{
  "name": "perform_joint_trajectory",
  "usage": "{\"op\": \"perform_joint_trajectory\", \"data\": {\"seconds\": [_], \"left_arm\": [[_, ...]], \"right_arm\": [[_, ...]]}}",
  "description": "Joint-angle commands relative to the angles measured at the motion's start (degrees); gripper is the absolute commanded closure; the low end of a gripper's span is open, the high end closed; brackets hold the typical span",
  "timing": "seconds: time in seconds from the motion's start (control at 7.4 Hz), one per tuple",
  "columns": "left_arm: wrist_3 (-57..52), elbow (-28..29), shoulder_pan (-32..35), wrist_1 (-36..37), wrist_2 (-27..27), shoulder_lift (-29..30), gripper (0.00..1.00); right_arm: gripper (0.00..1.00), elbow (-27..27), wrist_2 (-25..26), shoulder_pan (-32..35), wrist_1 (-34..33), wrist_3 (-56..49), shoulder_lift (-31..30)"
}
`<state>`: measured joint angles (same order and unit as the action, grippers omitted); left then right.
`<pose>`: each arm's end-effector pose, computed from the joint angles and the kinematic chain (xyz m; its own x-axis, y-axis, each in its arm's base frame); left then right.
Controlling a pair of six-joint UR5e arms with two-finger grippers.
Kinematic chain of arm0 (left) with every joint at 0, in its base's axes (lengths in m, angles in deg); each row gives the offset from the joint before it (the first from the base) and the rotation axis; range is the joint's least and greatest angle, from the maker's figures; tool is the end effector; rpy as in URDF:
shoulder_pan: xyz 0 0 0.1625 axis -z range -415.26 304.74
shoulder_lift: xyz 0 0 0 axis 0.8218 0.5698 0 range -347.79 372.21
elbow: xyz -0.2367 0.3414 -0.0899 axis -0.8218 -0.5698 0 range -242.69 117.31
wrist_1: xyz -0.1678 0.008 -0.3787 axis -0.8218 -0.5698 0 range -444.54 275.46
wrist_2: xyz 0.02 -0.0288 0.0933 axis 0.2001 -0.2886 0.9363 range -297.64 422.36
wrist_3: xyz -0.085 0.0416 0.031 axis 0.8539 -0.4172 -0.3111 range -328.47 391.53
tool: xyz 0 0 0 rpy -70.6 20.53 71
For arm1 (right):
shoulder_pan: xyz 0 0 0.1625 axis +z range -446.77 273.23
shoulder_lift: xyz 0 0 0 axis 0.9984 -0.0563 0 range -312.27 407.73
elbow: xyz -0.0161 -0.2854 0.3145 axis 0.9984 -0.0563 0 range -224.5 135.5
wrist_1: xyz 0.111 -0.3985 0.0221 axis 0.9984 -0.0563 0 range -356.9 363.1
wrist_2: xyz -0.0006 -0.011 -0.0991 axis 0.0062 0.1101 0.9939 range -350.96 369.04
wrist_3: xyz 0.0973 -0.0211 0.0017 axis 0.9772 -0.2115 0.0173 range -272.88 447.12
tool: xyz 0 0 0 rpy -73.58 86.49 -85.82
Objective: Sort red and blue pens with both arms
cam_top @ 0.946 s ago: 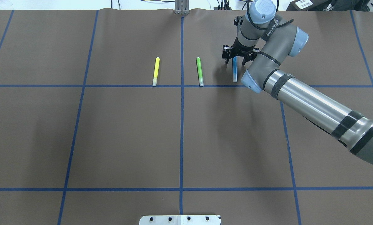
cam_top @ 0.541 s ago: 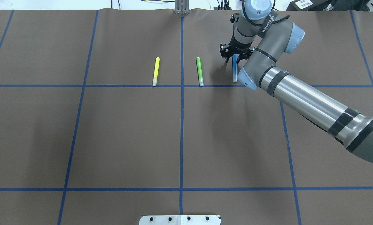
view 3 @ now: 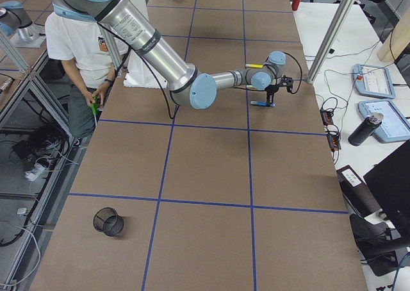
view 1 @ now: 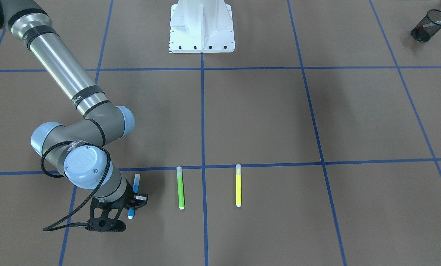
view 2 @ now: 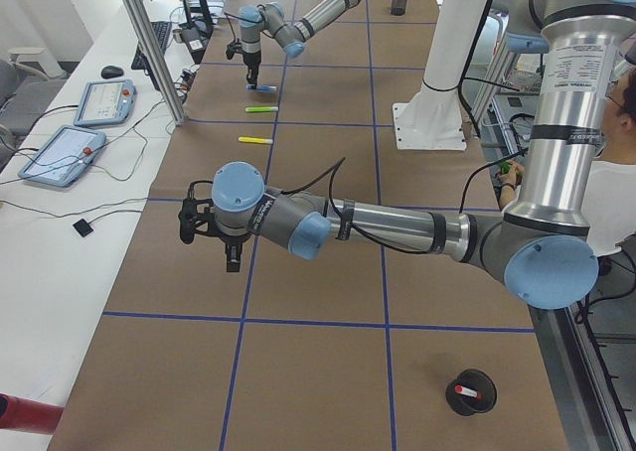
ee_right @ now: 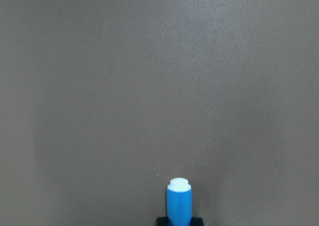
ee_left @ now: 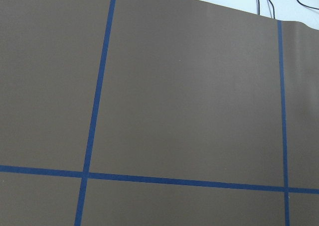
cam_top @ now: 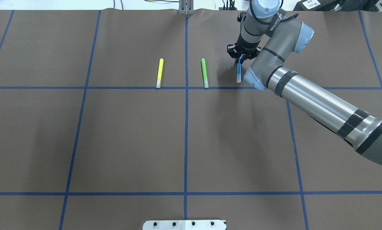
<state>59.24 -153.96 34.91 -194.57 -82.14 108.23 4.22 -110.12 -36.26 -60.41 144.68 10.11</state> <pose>-0.0539 -0.5485 0.5410 0.5139 -0.0840 -0.8537 0.2730 0.9595 0.0700 -0.4774 -0.7127 0.3545 0.6854 0.0953 0.7219 -0.1391 0.9903 0.0013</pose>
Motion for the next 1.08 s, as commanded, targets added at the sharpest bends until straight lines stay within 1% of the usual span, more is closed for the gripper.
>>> {"op": "perform_joint_trajectory", "data": {"seconds": [0.0,0.14,0.27,0.41,0.54,0.68,0.81,0.95], "left_arm": [[0.15,-0.04,0.00,0.08,0.00,0.31,0.02],[0.24,-0.04,-0.09,-0.01,0.00,0.49,0.02],[0.15,0.13,-0.35,-0.01,0.00,0.66,0.02],[0.15,0.48,-1.05,-0.01,0.17,1.10,0.02],[0.15,0.49,-1.14,-0.01,0.44,1.54,0.02],[0.15,1.10,-2.62,0.08,0.79,2.59,0.02],[-0.11,1.88,-4.55,0.08,0.97,2.86,0.02],[0.06,2.33,-4.74,0.08,0.97,3.65,0.02]], "right_arm": [[1.00,4.25,-2.64,3.17,-2.21,0.18,-0.69],[1.00,13.16,-2.39,3.62,-5.37,0.79,-5.66],[1.00,21.42,-2.30,5.28,-6.09,1.14,-11.72],[1.00,29.25,-1.17,6.51,-6.36,2.19,-18.13],[1.00,37.94,2.93,6.79,-6.37,3.07,-25.41],[1.00,46.38,4.45,8.18,-6.71,3.08,-33.93],[1.00,53.43,5.68,10.81,-6.37,2.38,-42.71],[1.00,60.20,8.74,12.75,-6.02,1.68,-51.85]]}}
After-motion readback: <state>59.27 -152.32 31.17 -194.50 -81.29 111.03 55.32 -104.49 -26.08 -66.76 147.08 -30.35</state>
